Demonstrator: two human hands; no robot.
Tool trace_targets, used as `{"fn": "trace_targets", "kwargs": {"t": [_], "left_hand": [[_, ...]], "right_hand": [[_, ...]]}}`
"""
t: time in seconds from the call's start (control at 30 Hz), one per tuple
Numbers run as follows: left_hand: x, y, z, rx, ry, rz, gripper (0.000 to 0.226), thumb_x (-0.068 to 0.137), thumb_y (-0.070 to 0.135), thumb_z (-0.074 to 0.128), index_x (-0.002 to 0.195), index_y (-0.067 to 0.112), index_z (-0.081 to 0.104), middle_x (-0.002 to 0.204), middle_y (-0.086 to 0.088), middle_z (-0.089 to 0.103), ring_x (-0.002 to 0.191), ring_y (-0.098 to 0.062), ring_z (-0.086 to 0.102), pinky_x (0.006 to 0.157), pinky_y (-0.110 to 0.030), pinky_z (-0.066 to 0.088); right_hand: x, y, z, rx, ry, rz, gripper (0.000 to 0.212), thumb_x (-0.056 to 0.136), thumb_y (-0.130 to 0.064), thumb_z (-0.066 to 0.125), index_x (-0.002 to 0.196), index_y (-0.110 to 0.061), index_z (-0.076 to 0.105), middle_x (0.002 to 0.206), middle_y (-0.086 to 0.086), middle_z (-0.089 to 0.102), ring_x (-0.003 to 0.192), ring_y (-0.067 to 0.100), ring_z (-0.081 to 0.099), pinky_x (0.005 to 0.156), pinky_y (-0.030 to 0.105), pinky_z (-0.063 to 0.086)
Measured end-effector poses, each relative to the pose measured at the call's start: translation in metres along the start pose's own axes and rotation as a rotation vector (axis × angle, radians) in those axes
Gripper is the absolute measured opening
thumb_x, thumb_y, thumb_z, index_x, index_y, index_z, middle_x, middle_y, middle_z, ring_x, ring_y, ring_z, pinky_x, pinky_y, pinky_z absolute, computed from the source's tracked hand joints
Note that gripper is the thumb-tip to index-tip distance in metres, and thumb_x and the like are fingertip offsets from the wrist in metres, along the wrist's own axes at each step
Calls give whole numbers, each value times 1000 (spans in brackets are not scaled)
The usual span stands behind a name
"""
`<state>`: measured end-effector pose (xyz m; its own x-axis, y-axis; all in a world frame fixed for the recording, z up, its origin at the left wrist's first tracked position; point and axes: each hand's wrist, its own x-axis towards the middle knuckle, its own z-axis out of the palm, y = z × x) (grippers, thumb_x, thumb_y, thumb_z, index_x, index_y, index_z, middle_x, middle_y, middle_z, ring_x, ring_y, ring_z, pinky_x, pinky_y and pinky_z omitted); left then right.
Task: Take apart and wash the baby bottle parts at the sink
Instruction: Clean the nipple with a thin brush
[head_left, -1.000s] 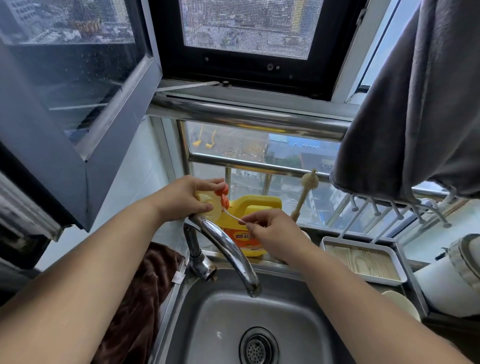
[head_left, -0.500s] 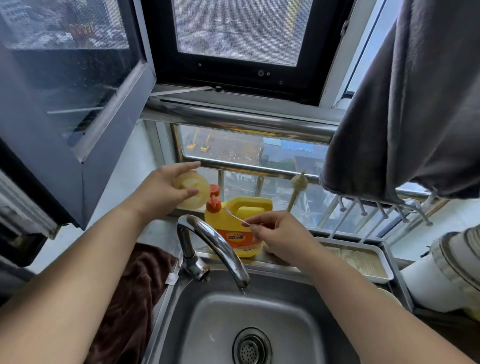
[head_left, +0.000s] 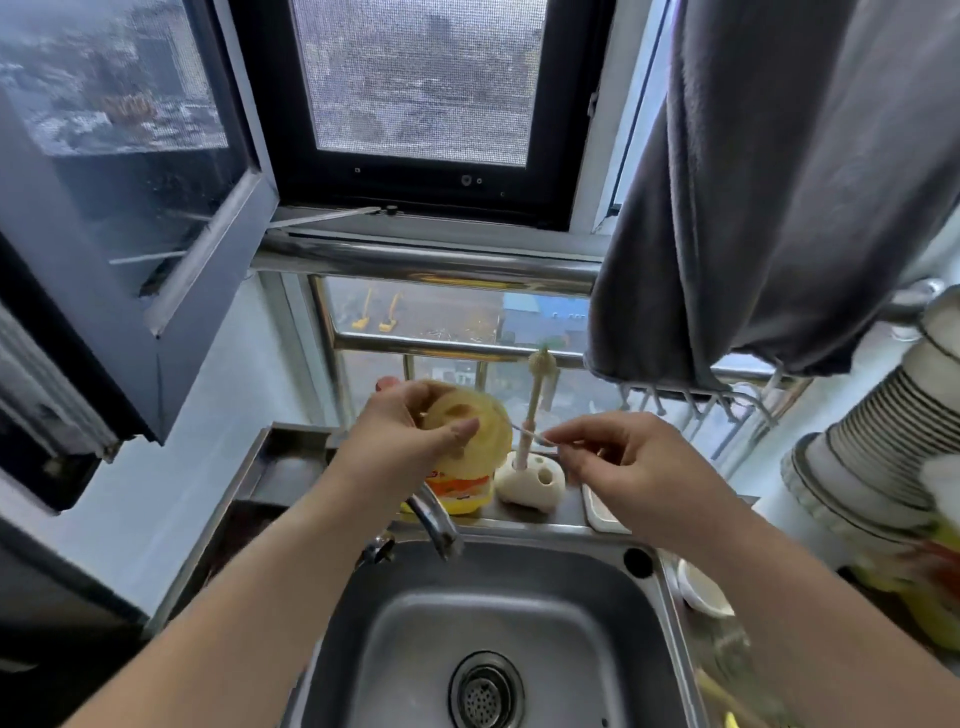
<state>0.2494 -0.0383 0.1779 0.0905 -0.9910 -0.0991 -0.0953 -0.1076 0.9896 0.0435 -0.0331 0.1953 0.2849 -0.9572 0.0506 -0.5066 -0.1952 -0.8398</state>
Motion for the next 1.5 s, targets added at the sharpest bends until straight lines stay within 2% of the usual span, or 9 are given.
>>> {"fn": "trace_targets", "kwargs": {"t": [0.1,0.2,0.33,0.47,0.9,1.03,1.13,1.33,1.5], "left_hand": [[-19,-4,26,-54,-101,-21,27,74,2,75,91,21,66,92,-5,71,86,-19,68,75,-29,57],[-33,-13,50,32,-165,-32,31,72,0,78,89,24,67,92,-4,72,90,-20,68,82,-33,56],[-46,-25,80,197,-243,22,31,73,10,79,91,32,66,95,7,69,91,-9,64,80,-23,53],[-56,-35,100,256,-342,75,30,75,7,76,99,23,69,92,6,71,84,-1,65,71,-10,49],[-60,-47,112,315,-389,73,27,73,9,78,91,27,71,84,5,74,80,-7,68,76,-25,56],[-64,-46,109,315,-408,58,28,74,11,79,96,24,70,86,4,73,81,-4,67,76,-23,56],[-62,-44,102,257,-341,9,28,74,7,79,92,26,66,85,6,71,77,0,65,64,-14,53],[-64,-43,92,104,-274,-50,28,76,3,75,96,23,68,98,-2,66,88,-15,63,63,-19,54],[-69,-40,84,-173,-306,-131,22,82,4,65,103,11,69,104,-12,70,89,-25,67,69,-27,57]], "right_hand": [[-26,0,-14,-205,27,9,15,88,-18,64,92,-29,74,58,-22,58,57,-10,53,56,8,38],[-48,0,-23,-402,23,62,17,91,-25,58,99,-32,72,60,-18,52,49,-2,51,48,10,33],[-67,8,-31,-524,2,109,16,92,-30,54,99,-31,69,73,-14,55,72,7,54,64,23,44],[-79,20,-32,-553,-1,120,17,92,-32,55,100,-30,69,92,-9,65,92,12,58,77,27,47],[-97,25,-22,-735,84,22,22,93,-37,45,100,-23,61,98,-1,65,94,23,59,74,30,45],[-98,31,-24,-750,164,44,22,93,-39,46,97,-23,61,94,-3,65,90,20,59,70,29,44],[-101,37,-32,-715,168,54,20,92,-40,52,96,-25,64,85,-7,64,83,15,58,68,27,44],[-109,45,-49,-332,190,93,9,86,-31,66,78,-30,68,62,-11,60,61,9,56,63,30,50],[-121,46,-52,-237,146,71,11,88,-22,65,84,-31,69,58,-30,57,59,-4,54,54,8,37]]}}
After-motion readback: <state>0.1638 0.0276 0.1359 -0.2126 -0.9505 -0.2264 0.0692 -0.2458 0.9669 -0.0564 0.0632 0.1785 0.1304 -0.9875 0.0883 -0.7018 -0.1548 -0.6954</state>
